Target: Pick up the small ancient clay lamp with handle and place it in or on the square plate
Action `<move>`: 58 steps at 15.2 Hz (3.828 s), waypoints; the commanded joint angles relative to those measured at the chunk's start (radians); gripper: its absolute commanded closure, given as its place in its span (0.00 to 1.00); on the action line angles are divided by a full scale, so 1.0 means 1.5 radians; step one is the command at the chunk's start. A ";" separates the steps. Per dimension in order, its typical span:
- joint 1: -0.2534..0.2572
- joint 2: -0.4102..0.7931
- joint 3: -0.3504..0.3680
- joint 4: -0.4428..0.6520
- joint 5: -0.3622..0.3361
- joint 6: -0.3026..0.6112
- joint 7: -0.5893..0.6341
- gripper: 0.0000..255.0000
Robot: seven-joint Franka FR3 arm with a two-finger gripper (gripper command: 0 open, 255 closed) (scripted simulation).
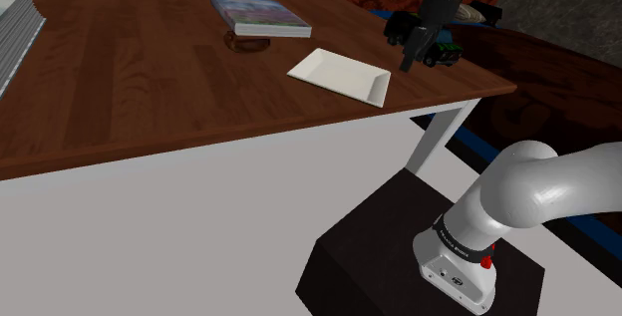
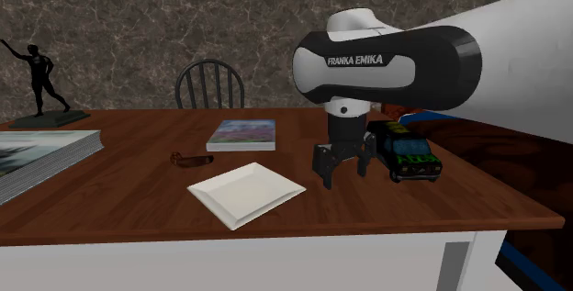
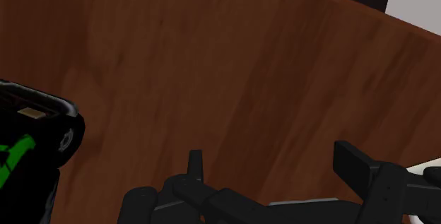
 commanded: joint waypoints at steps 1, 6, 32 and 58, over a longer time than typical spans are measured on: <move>0.000 0.000 0.000 0.000 0.000 0.000 0.000 0.00; 0.049 0.122 -0.003 0.091 0.032 0.022 -0.066 0.00; 0.208 0.629 0.078 0.663 0.173 -0.102 -0.354 0.00; 0.212 0.616 0.080 0.614 0.174 -0.065 -0.354 1.00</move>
